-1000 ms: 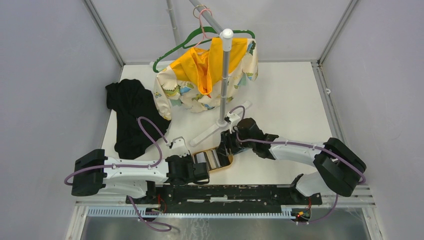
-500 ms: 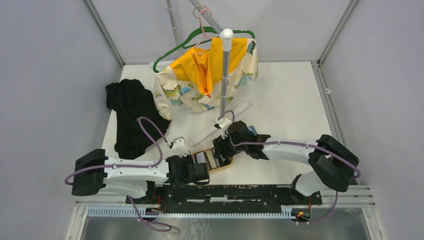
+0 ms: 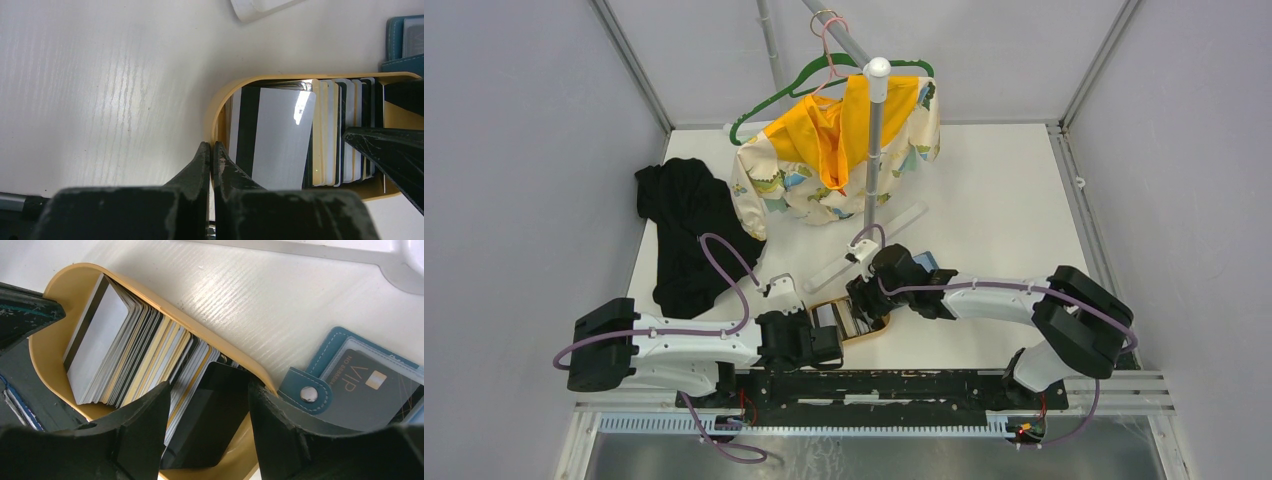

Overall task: Put the credit cards into the card holder
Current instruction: Pick up the credit card from the storage box.

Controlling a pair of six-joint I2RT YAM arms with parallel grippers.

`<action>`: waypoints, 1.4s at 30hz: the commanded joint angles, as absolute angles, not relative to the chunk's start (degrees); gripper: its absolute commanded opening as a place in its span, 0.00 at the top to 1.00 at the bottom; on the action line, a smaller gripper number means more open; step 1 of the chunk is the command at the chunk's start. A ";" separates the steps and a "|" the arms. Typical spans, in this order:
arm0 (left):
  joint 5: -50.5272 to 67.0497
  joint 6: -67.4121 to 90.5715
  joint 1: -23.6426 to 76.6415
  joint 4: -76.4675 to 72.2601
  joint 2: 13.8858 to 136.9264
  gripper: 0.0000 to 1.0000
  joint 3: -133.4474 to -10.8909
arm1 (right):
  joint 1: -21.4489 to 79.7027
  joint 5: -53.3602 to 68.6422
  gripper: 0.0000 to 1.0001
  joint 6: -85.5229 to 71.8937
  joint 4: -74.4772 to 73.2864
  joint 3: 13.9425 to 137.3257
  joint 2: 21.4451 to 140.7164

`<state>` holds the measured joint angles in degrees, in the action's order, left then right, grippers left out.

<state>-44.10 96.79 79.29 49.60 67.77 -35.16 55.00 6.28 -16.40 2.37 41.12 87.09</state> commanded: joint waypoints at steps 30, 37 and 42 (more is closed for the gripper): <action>-51.33 107.30 80.00 61.77 64.59 0.98 -37.87 | 45.42 26.70 1.00 -23.56 16.90 33.86 73.76; -50.93 110.57 80.05 64.91 61.46 0.98 -35.08 | 36.79 38.97 1.00 -28.46 29.46 28.50 67.39; -50.13 113.26 80.03 68.70 59.62 0.89 -33.96 | 30.47 51.19 1.00 -31.50 41.45 24.40 66.91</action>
